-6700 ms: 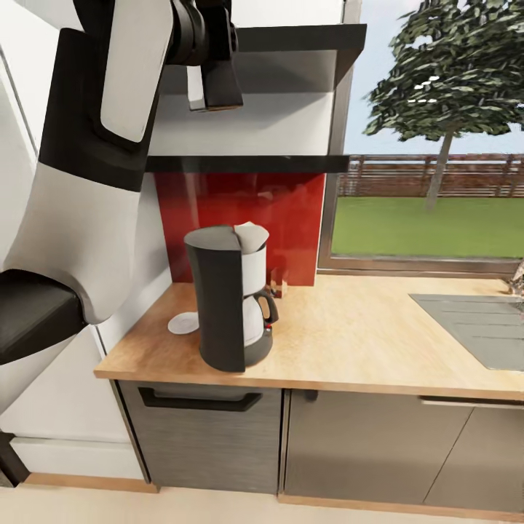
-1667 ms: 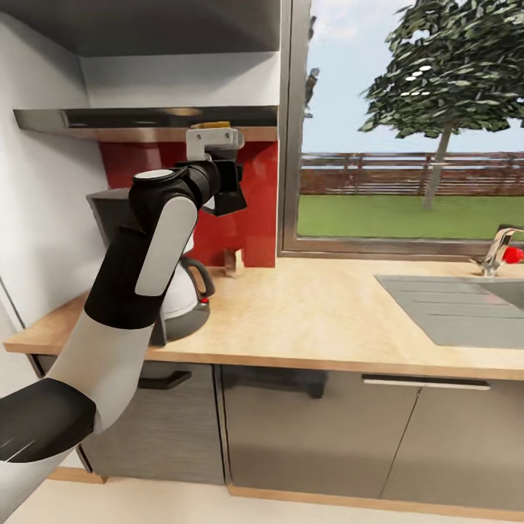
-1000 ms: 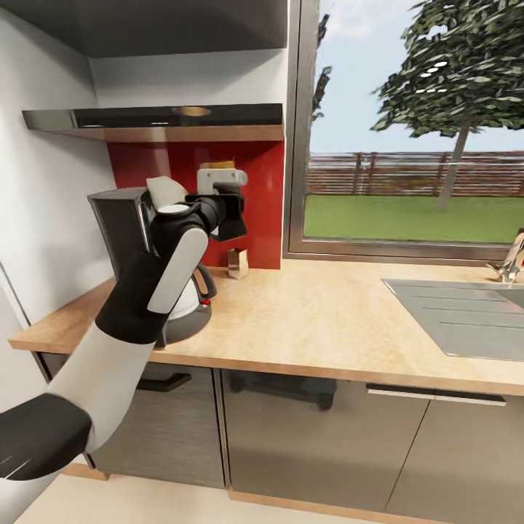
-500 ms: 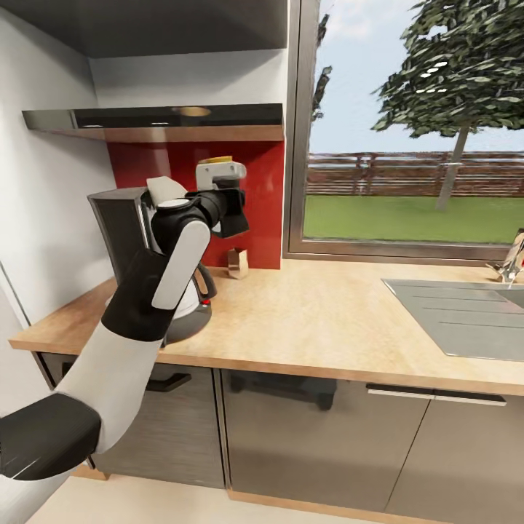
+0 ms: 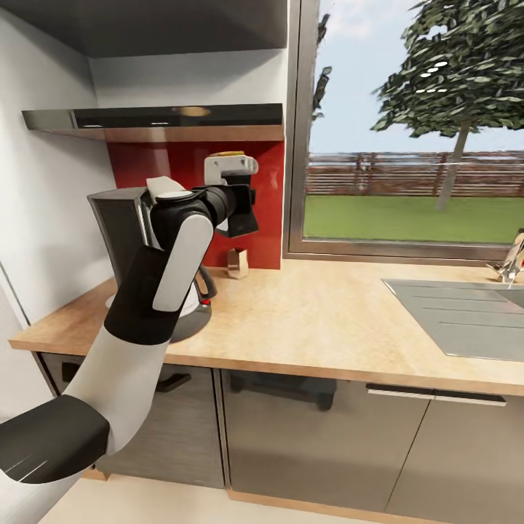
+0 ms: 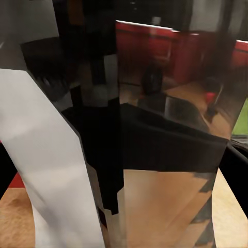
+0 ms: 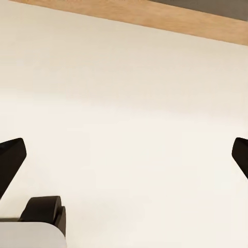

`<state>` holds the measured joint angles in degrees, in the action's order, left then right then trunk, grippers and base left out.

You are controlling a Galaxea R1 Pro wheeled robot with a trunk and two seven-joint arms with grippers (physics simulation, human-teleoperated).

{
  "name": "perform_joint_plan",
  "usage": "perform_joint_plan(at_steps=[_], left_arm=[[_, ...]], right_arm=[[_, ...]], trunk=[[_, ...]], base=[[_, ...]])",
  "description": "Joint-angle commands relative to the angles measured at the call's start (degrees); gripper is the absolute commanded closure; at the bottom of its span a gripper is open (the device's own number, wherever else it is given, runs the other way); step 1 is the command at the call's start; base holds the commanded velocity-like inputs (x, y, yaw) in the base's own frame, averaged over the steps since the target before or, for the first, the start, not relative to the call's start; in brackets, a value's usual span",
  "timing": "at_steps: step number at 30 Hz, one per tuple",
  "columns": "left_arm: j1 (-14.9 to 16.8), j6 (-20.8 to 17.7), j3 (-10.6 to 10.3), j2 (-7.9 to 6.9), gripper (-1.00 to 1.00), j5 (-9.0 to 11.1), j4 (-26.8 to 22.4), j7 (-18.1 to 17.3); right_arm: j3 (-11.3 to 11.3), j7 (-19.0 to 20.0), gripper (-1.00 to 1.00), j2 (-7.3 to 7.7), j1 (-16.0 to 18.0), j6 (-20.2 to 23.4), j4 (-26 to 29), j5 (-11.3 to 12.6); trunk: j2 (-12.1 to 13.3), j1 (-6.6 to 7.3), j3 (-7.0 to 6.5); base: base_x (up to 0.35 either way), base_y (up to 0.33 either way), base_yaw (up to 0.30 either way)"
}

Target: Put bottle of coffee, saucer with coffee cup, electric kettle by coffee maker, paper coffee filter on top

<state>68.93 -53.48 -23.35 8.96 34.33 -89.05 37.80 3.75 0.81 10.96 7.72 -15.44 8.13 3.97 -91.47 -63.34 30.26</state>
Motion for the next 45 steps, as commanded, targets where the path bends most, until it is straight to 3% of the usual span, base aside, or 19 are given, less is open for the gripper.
perform_joint_plan(at_steps=[1, 37, 45], left_arm=[[0.1, -0.1, 0.0, 0.01, 1.0, 0.6, 0.0, 0.6], [0.1, 0.0, -0.1, -0.08, 1.0, 0.6, 0.8, 0.7], [0.1, 0.0, -0.1, -0.08, 1.0, 0.6, 0.8, 0.7]], right_arm=[[0.4, 0.1, -1.0, 0.03, 0.1, -0.2, 0.0, 0.4], [0.4, 0.2, -1.0, -0.03, 0.1, -0.2, 0.0, 0.4], [0.4, 0.2, -1.0, -0.05, 0.1, -0.2, 0.0, 0.4]], trunk=[[0.0, 0.0, 0.06], [0.0, 0.0, 0.06], [0.0, 0.0, 0.06]], base=[[0.056, -0.047, 0.0], [0.015, -0.114, 0.001], [0.0, -0.043, 0.181]])
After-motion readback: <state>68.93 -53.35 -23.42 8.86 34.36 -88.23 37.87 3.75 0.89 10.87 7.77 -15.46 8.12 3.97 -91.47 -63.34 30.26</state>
